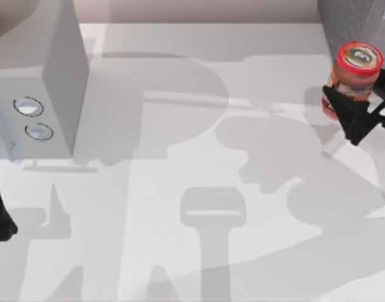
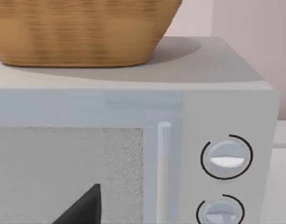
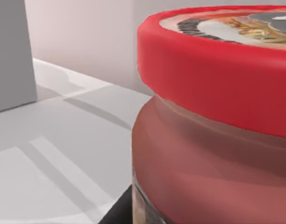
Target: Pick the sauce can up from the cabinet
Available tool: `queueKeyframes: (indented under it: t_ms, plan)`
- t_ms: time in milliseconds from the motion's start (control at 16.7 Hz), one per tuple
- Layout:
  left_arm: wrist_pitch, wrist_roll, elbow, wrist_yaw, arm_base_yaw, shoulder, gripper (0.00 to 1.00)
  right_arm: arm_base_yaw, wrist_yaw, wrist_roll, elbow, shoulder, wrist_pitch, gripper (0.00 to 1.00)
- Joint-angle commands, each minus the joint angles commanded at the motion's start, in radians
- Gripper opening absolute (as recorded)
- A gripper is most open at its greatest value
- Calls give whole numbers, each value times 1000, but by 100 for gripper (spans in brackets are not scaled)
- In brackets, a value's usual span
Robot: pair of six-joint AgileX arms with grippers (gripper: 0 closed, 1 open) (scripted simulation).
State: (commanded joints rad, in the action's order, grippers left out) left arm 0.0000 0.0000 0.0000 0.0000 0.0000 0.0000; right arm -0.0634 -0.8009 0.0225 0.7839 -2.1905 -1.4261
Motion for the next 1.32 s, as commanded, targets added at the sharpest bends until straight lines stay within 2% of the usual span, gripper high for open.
queueKeyframes:
  t_ms: [420, 900, 1140, 1320]
  plan:
    - [0, 0, 0, 0, 0, 0, 100, 11, 8, 1, 11, -10, 3, 0]
    - [0, 0, 0, 0, 0, 0, 100, 107, 109, -4, 197, -164, 39, 0]
    - [0, 0, 0, 0, 0, 0, 100, 112, 114, -5, 207, -171, 41, 0]
    - [0, 0, 0, 0, 0, 0, 100, 112, 114, -5, 207, -171, 41, 23]
